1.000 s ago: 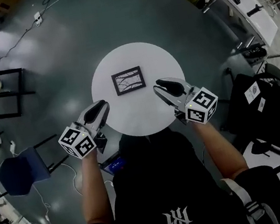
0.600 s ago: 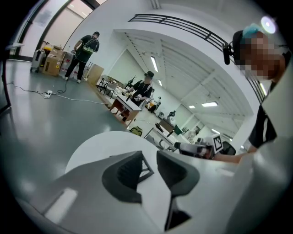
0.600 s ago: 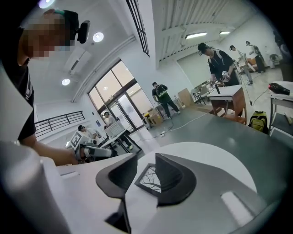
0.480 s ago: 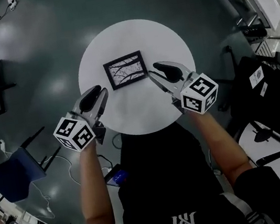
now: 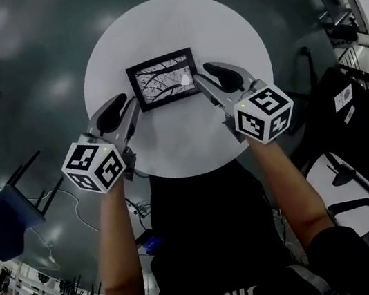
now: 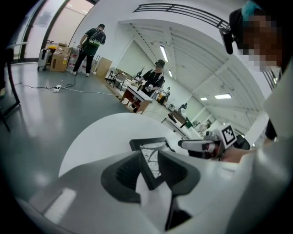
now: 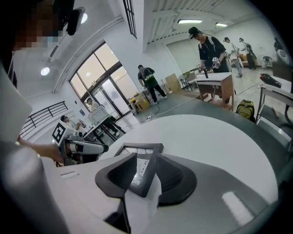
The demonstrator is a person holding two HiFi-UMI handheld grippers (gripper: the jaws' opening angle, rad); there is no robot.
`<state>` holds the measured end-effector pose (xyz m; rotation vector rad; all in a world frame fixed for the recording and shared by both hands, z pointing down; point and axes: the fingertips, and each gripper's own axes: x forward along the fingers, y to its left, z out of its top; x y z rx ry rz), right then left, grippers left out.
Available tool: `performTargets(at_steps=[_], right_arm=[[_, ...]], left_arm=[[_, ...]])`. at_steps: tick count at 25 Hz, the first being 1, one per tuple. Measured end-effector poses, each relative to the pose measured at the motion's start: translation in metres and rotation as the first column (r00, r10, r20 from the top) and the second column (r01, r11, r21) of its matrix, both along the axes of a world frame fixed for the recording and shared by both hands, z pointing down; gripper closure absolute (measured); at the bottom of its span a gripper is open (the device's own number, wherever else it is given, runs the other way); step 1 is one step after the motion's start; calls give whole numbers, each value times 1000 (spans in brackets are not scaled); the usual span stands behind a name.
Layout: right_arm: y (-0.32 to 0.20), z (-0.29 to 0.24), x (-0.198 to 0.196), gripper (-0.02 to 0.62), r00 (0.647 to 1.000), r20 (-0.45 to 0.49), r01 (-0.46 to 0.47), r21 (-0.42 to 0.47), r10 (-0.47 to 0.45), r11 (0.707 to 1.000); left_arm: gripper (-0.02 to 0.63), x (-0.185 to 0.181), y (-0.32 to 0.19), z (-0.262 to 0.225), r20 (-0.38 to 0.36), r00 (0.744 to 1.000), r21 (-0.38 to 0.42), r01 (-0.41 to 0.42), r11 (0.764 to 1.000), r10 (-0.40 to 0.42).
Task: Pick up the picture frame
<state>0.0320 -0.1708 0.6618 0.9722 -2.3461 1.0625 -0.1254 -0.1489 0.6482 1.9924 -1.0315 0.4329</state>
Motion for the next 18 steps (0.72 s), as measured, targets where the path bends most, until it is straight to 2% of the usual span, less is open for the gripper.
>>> performTargets(at_steps=[6, 9, 18], right_arm=[[4, 13, -7, 480, 988, -137, 74, 27, -69, 997], [3, 18, -11, 480, 985, -152, 82, 29, -77, 996], [2, 31, -10, 480, 982, -177, 70, 5, -68, 998]], left_arm=[[483, 9, 1, 15, 72, 994, -27, -76, 997, 77], [483, 14, 2, 23, 94, 989, -42, -107, 993, 110], [483, 17, 4, 39, 138, 981, -90, -122, 988, 134]])
